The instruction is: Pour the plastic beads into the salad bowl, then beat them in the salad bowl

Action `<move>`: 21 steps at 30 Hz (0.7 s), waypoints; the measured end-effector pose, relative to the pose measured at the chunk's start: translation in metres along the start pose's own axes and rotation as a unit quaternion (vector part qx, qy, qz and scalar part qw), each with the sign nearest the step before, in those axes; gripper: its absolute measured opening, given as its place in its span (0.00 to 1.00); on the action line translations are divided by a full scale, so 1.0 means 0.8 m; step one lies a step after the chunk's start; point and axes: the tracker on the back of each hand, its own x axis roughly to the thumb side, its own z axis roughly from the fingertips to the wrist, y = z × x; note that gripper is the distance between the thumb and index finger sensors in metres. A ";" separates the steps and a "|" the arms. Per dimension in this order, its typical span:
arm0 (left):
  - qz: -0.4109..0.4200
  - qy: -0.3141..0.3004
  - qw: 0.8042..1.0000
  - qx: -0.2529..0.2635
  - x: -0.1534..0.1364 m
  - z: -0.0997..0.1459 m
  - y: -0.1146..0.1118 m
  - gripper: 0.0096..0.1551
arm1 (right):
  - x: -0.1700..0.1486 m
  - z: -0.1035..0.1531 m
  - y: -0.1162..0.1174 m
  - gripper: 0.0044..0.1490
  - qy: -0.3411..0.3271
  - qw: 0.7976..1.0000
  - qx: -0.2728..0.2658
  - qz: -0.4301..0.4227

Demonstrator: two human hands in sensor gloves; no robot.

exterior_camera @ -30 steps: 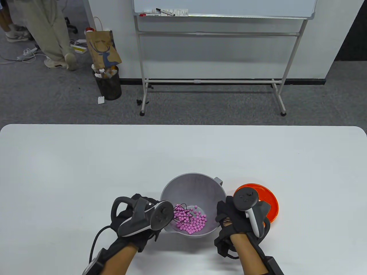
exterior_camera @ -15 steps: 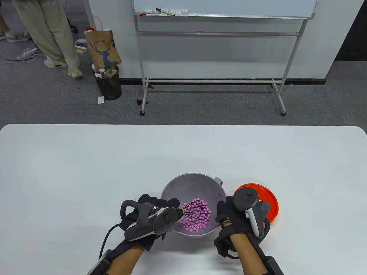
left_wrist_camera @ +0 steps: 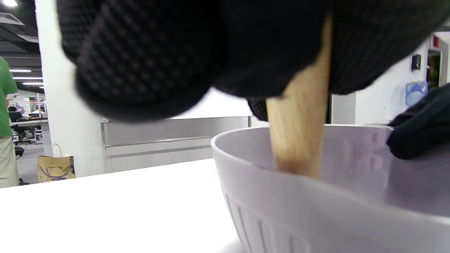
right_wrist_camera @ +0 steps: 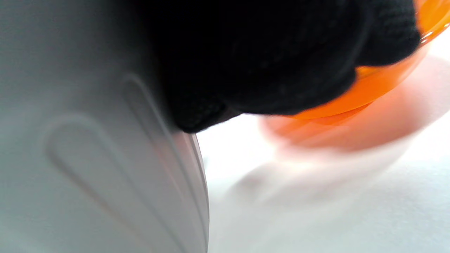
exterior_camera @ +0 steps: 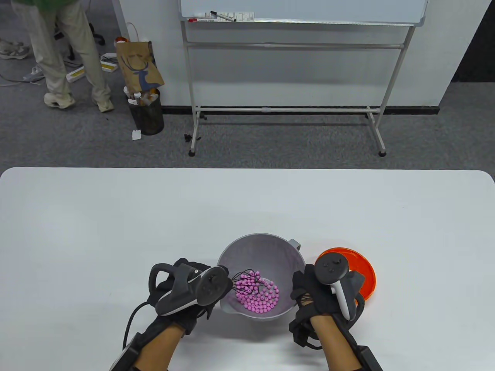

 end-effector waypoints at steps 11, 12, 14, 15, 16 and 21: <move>0.070 -0.038 0.997 -0.009 0.020 -0.003 -0.010 0.23 | 0.000 0.000 0.000 0.33 -0.001 1.000 -0.001 0.000; 0.066 -0.035 0.997 0.000 0.020 -0.004 -0.013 0.23 | 0.000 0.000 0.000 0.33 -0.001 1.000 -0.001 0.000; 0.053 -0.022 0.998 0.024 0.021 -0.004 -0.020 0.24 | 0.000 0.000 0.000 0.33 -0.001 1.000 -0.001 0.000; 0.045 -0.016 0.998 0.034 0.020 -0.004 -0.021 0.24 | 0.000 0.000 0.000 0.33 -0.001 1.000 -0.001 0.000; 0.036 -0.011 0.998 0.049 0.018 -0.004 -0.021 0.25 | 0.000 0.000 0.000 0.33 -0.001 1.000 0.000 0.000; 0.016 0.010 0.998 0.061 0.008 -0.004 -0.023 0.26 | 0.000 0.000 0.000 0.33 -0.001 1.000 0.000 0.000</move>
